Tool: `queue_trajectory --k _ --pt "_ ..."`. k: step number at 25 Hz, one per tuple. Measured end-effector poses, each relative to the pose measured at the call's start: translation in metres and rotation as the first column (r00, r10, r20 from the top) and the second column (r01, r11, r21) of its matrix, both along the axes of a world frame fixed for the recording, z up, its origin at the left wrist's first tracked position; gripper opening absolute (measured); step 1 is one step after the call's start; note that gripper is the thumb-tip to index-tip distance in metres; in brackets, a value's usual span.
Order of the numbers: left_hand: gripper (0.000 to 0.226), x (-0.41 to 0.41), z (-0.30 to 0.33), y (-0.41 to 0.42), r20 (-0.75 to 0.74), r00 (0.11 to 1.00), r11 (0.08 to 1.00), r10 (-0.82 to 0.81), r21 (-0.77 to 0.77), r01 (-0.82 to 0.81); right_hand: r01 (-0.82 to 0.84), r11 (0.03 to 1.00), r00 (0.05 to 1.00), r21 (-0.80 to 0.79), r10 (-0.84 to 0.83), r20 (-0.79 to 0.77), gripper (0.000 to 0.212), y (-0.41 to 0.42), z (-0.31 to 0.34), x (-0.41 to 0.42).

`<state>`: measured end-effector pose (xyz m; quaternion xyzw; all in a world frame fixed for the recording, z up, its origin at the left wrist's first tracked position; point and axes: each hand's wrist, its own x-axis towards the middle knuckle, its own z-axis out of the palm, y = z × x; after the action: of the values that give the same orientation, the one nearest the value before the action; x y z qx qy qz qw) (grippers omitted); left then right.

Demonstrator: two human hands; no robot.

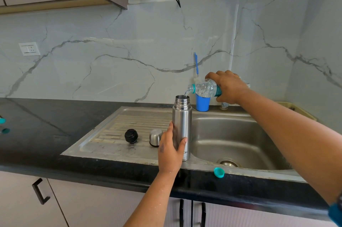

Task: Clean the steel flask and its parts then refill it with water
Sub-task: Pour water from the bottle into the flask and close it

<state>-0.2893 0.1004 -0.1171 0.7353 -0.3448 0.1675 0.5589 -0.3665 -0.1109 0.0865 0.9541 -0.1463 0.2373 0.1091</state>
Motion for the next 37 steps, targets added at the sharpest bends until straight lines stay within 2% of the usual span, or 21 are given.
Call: queue_trajectory --k 37 --pt "0.073 0.003 -0.002 0.002 -0.029 0.999 1.0 -0.027 0.007 0.027 0.008 0.995 1.0 -0.095 -0.01 -0.013 0.078 0.003 0.014 -0.001"
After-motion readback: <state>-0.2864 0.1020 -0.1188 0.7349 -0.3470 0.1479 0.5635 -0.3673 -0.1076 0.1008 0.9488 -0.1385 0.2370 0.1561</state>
